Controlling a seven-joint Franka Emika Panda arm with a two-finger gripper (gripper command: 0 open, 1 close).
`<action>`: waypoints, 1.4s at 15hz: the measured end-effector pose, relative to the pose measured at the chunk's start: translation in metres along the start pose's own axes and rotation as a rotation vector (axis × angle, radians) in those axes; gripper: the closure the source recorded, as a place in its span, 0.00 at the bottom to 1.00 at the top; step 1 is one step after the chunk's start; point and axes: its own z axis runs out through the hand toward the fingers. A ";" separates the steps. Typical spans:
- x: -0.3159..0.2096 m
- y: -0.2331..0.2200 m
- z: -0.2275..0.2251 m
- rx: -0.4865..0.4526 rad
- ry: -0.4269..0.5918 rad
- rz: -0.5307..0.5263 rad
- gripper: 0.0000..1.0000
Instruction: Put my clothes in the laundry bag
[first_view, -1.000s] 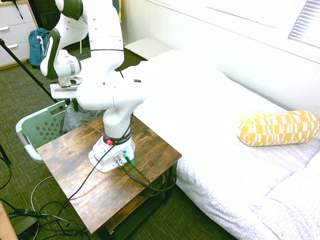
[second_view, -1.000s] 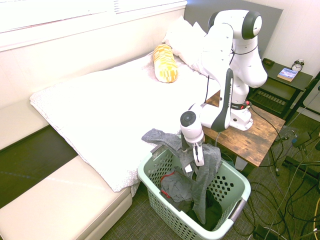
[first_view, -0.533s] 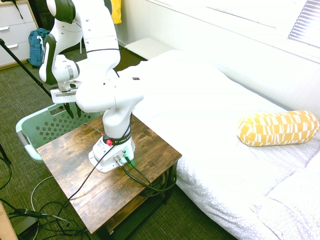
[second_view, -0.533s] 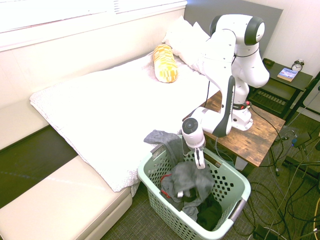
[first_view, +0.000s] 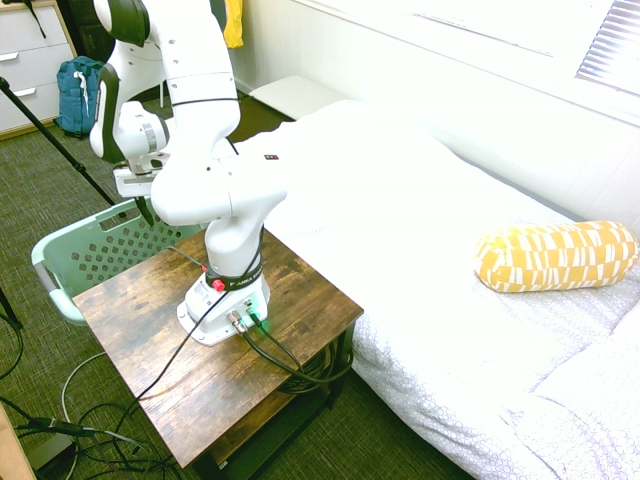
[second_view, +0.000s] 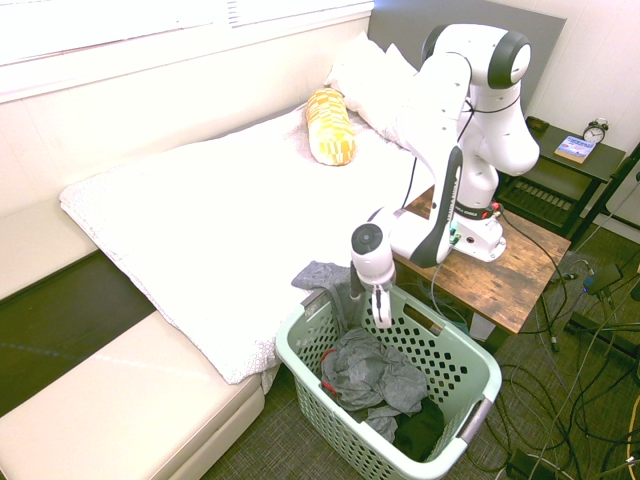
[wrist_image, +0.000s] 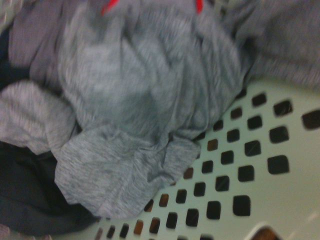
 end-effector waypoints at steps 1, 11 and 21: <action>0.030 -0.006 -0.009 0.047 0.017 0.030 0.00; 0.260 0.021 -0.004 0.199 -0.143 0.255 0.00; 0.298 0.000 0.093 0.208 -0.337 0.225 0.00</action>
